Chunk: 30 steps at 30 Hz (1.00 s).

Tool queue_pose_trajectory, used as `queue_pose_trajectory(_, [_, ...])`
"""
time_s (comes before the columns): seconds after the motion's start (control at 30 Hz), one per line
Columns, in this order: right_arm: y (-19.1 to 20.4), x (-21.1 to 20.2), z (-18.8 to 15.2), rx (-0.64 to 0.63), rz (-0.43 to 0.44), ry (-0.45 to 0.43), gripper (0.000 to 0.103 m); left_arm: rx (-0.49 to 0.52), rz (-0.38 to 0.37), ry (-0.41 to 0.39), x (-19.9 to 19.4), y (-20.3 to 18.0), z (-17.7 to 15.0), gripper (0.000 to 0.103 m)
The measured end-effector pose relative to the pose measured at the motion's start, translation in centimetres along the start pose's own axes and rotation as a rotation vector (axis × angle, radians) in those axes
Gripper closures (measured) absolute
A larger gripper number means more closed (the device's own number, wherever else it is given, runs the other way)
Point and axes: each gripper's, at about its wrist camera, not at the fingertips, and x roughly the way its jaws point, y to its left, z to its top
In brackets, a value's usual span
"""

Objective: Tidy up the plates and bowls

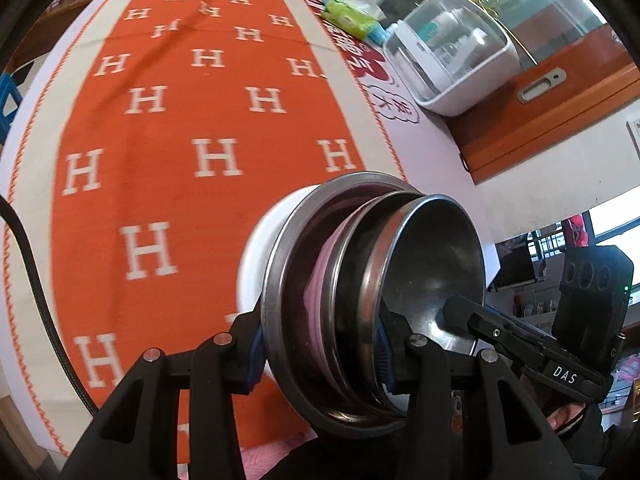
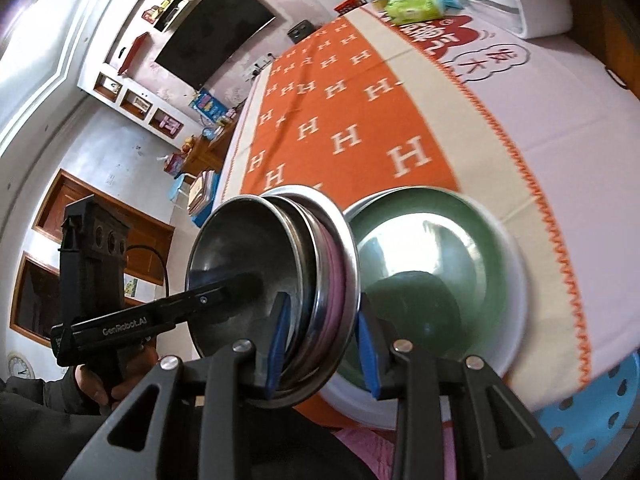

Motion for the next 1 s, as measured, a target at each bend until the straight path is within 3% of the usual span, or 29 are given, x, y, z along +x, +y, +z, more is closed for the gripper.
queue_pose_trajectory(0.3, [-4.5, -1.9, 1.7, 0.020, -0.024, 0.037, 0.071, -0.012, 0.010, 0.037, 3.5, -4.2, 0.9, 0.062])
queue_pose_trajectory(0.53, [-7.0, -1.2, 2.9, 0.001, -0.006, 0.137, 0.071, -0.099, 0.044, 0.043, 5.3, -4.8, 0.9, 0.062])
queue_pose_trajectory(0.83, [-7.4, 1.3, 3.8, -0.128, 0.020, 0.254, 0.069, -0.243, 0.149, 0.011, 6.7, -3.9, -0.4, 0.061])
queue_pose_trajectory(1.0, [-7.2, 2.1, 4.8, -0.158, 0.075, 0.261, 0.065, -0.296, 0.230, -0.029, 6.7, -3.9, -0.6, 0.059])
